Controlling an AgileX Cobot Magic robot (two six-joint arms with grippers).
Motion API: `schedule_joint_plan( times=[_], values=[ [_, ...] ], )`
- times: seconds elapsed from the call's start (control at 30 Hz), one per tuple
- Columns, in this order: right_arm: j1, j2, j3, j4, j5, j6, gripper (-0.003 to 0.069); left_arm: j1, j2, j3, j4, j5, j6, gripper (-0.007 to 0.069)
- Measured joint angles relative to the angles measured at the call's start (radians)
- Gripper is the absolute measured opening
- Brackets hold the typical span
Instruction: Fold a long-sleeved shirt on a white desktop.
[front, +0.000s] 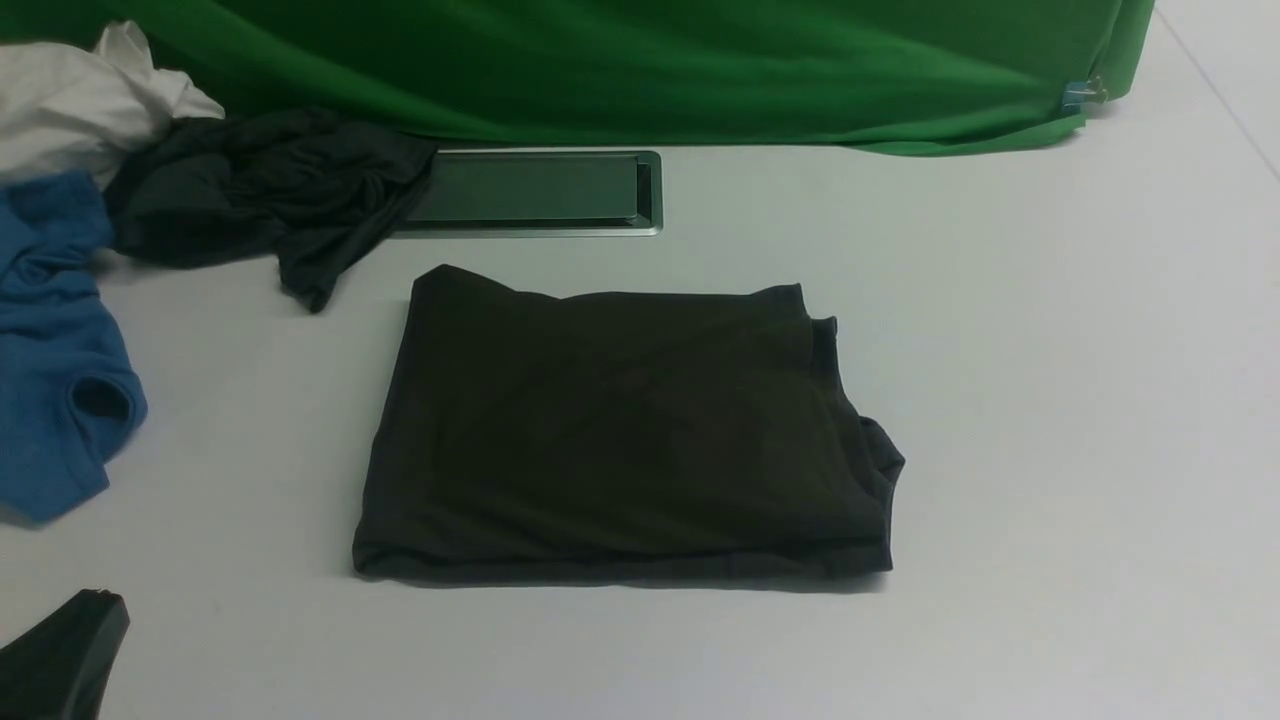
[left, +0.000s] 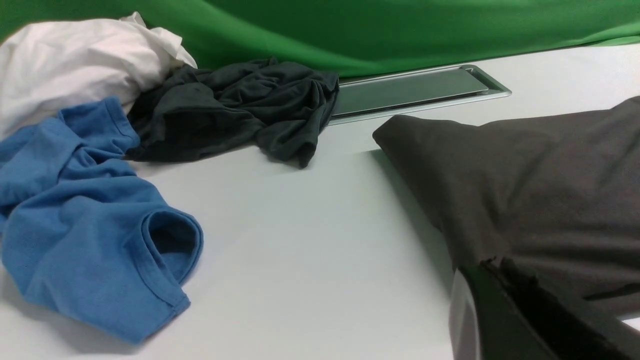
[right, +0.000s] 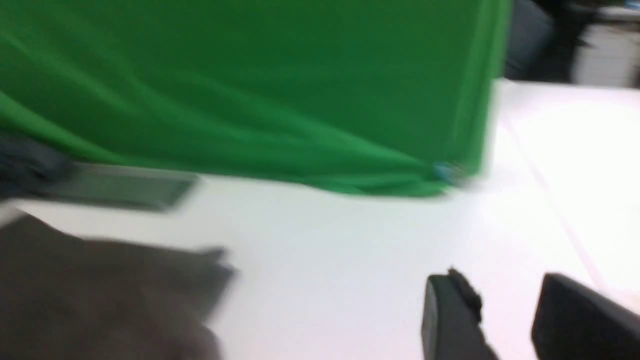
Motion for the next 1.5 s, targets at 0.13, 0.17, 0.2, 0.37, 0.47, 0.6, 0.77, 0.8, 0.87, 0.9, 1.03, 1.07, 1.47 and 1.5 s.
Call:
schedule_joint_plan(
  times=[0.13, 0.17, 0.2, 0.37, 0.47, 0.6, 0.77, 0.8, 0.87, 0.9, 1.03, 1.07, 1.47, 1.5],
  values=[
    [-0.028, -0.035, 0.072, -0.065, -0.013, 0.05, 0.0238, 0.0, 0.0, 0.0, 0.0, 0.0, 0.0, 0.0018],
    [-0.03, -0.057, 0.122, -0.077, -0.026, 0.067, 0.0238, 0.0, 0.0, 0.0, 0.0, 0.0, 0.0, 0.0018],
    [-0.032, -0.073, 0.147, -0.083, -0.03, 0.077, 0.0238, 0.0, 0.0, 0.0, 0.0, 0.0, 0.0, 0.0018],
    [-0.034, -0.132, 0.252, -0.091, -0.089, 0.1, 0.0238, 0.0, 0.0, 0.0, 0.0, -0.001, 0.0, 0.0018],
    [-0.034, -0.145, 0.288, -0.092, -0.116, 0.103, 0.0238, 0.0, 0.0, 0.0, 0.0, -0.001, 0.002, 0.0018],
    [-0.034, -0.164, 0.354, -0.091, -0.145, 0.104, 0.0238, 0.0, 0.0, 0.0, 0.0, -0.001, 0.004, 0.0018],
    [-0.038, -0.169, 0.38, -0.089, -0.202, 0.105, 0.0239, 0.0, 0.0, 0.0, 0.0, -0.001, 0.004, 0.0018],
    [-0.039, -0.17, 0.38, -0.089, -0.22, 0.105, 0.0239, 0.0, 0.0, 0.0, 0.0, -0.001, 0.004, 0.0018],
    [-0.044, -0.172, 0.38, -0.088, -0.23, 0.105, 0.0239, 0.0, 0.0, 0.0, 0.0, -0.001, 0.004, 0.0018],
    [-0.045, -0.172, 0.38, -0.088, -0.231, 0.105, 0.0239, 0.0, 0.0, 0.0, 0.0, -0.001, 0.004, 0.0018],
    [-0.045, -0.173, 0.38, -0.088, -0.235, 0.106, 0.0239, 0.0, 0.0, 0.0, 0.0, -0.001, 0.004, 0.0018],
    [-0.045, -0.173, 0.38, -0.088, -0.235, 0.106, 0.0239, 0.0, 0.0, 0.0, 0.0, -0.001, 0.004, 0.0018],
    [-0.045, -0.173, 0.38, -0.088, -0.235, 0.106, 0.0239, 0.0, 0.0, 0.0, 0.0, -0.001, 0.004, 0.0018],
    [-0.045, -0.173, 0.38, -0.088, -0.235, 0.106, 0.0239, 0.0, 0.0, 0.0, 0.0, -0.001, 0.004, 0.0018]
  ],
)
